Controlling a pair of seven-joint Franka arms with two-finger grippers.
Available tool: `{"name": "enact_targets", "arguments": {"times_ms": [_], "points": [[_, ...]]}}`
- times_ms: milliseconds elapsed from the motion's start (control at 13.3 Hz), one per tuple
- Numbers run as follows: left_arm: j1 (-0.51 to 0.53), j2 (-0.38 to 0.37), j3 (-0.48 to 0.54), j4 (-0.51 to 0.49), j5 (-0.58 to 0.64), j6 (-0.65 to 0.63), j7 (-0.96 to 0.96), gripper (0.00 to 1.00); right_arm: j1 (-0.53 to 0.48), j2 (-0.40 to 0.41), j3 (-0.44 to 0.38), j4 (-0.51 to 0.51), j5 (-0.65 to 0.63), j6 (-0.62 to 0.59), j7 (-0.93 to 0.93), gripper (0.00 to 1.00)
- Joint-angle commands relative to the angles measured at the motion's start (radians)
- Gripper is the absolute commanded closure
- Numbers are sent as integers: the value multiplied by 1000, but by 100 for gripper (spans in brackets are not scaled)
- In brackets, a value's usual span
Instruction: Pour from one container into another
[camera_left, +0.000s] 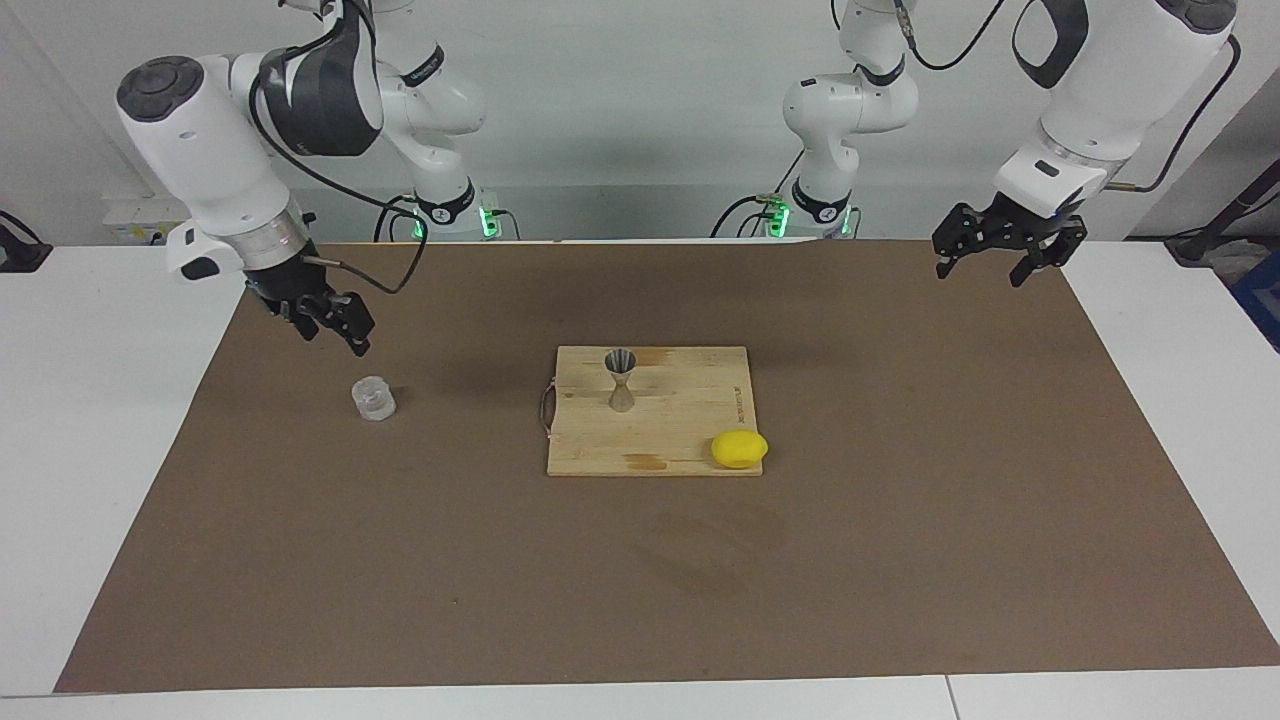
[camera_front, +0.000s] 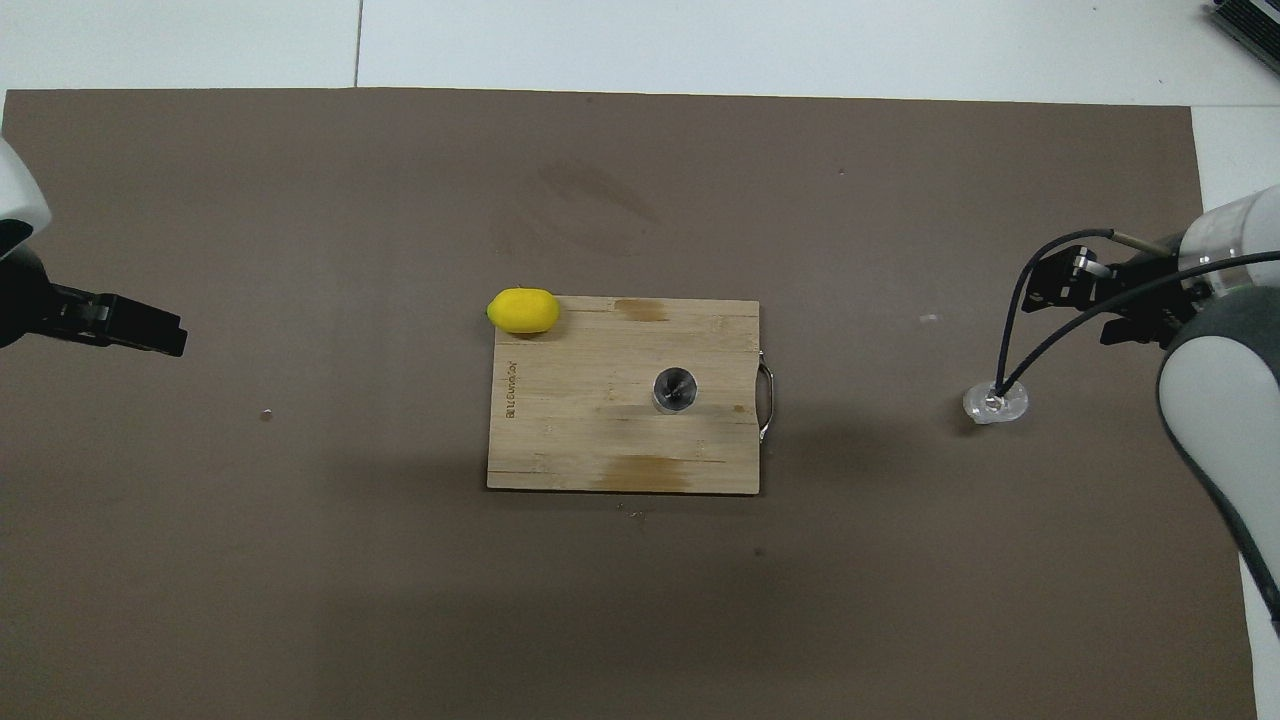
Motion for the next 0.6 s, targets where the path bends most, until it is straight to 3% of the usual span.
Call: {"name": "enact_targets", "arguments": {"times_ms": [0,525], "points": [[0,-13,2,-1,18,-16,-5,0,58,2,8,0,-27,21,37,1],[-2,-13,2,-1,18,-16,-5,0,61,-119,2,6,-56,-47,-68,1]]}}
